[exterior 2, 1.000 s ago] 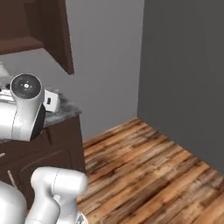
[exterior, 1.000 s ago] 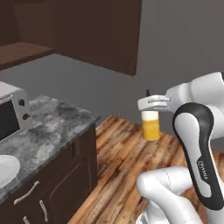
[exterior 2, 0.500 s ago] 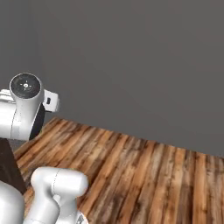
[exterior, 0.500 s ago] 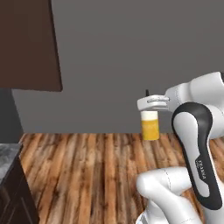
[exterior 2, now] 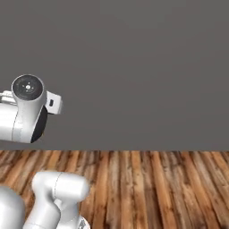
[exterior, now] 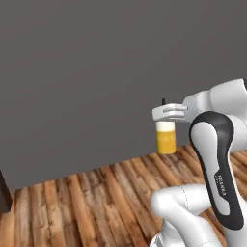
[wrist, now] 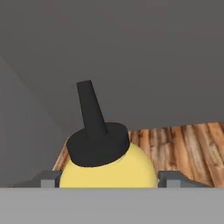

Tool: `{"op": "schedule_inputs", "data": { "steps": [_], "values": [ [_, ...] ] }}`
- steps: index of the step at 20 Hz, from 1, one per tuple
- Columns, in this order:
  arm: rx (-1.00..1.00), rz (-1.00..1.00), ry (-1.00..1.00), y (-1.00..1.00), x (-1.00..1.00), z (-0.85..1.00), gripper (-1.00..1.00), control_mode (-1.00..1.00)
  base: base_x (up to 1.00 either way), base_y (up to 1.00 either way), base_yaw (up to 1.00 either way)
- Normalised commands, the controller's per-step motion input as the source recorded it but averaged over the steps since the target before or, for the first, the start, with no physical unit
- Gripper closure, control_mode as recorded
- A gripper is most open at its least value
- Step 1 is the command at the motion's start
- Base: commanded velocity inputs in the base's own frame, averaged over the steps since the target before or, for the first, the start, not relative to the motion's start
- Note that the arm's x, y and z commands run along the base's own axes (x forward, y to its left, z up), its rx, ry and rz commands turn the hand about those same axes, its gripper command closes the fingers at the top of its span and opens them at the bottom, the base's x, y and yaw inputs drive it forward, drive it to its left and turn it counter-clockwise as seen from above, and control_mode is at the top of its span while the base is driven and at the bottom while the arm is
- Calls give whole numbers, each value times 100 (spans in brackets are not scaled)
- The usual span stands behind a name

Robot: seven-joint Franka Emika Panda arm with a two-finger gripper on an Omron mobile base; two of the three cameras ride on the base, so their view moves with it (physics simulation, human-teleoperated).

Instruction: Move the hot dog bun to the plate on the dining table and place the condiment next to that plate. Then navigate to the fridge and take the sausage and place it on the plate as well.

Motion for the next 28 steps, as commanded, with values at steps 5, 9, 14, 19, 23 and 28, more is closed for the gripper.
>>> {"op": "schedule_inputs", "data": {
  "steps": [5,9,14,19,23,28],
  "values": [
    [0,0,0,0,0,0,100,100,100,5,-54],
    [0,0,0,0,0,0,100,100,100,2,-60],
    [0,0,0,0,0,0,100,100,97,0,-70],
    [0,0,0,0,0,0,100,100,70,0,-81],
    [0,0,0,0,0,0,100,100,65,0,-82],
    [0,0,0,0,0,0,100,100,90,22,-71]
  ]
}}
